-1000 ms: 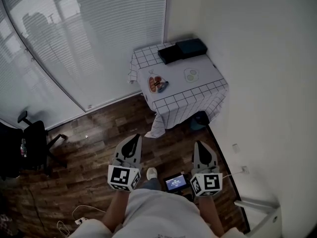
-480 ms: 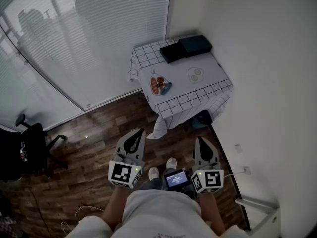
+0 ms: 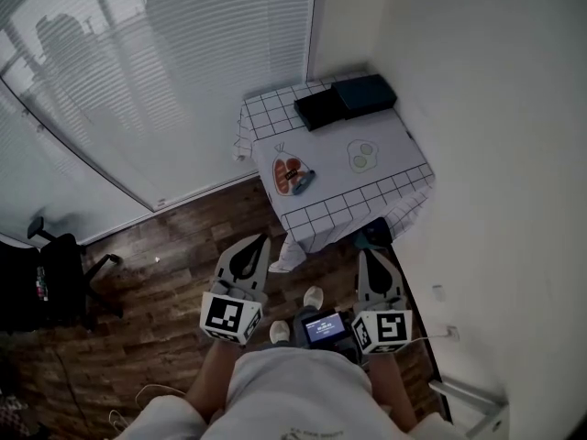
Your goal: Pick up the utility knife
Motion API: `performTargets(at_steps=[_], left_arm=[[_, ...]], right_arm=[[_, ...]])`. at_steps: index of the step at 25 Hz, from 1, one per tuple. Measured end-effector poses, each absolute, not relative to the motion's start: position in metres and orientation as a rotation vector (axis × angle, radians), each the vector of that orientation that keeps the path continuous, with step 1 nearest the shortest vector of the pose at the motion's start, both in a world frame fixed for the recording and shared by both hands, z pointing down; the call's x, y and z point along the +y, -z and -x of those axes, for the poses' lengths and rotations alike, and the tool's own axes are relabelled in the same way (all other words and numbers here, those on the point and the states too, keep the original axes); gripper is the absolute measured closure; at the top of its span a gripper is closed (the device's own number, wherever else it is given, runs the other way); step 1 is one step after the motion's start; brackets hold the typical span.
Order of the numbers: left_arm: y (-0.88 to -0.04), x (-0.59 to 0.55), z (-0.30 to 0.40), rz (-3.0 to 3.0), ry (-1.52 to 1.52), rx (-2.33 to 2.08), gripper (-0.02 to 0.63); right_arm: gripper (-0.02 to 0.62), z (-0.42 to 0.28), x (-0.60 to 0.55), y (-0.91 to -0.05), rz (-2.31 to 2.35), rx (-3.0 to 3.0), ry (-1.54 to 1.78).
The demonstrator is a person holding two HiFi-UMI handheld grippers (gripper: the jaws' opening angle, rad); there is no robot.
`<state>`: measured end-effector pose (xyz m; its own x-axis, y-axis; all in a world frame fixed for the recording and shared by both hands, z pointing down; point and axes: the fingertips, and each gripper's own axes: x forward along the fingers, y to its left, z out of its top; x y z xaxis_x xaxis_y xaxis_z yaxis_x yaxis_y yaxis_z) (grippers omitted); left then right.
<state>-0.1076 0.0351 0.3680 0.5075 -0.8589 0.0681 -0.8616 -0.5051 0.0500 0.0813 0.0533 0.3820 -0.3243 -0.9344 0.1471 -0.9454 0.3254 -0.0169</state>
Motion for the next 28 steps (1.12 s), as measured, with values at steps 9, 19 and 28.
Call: performTargets(at_steps=[9,19,28], left_arm=[[-0.366,-0.031,0.080,-2.639,-0.063,-1.576,0.598],[-0.373,-0.064,0.065,-2.590,-0.097,-1.644,0.598],[-0.381,-0.088,0.059,-2.580,-0.127,-1.630,0.598]], right_arm=[[0.589,-0.108,-0.021,-0.387,-1.694,-2.508,-0.164],[0.589,-0.127,-0.066,-0.389,-1.637,-2.545,-0.158],[0.588,-0.139,-0.094,-0.390,-1.661,-2.540,-0.180]])
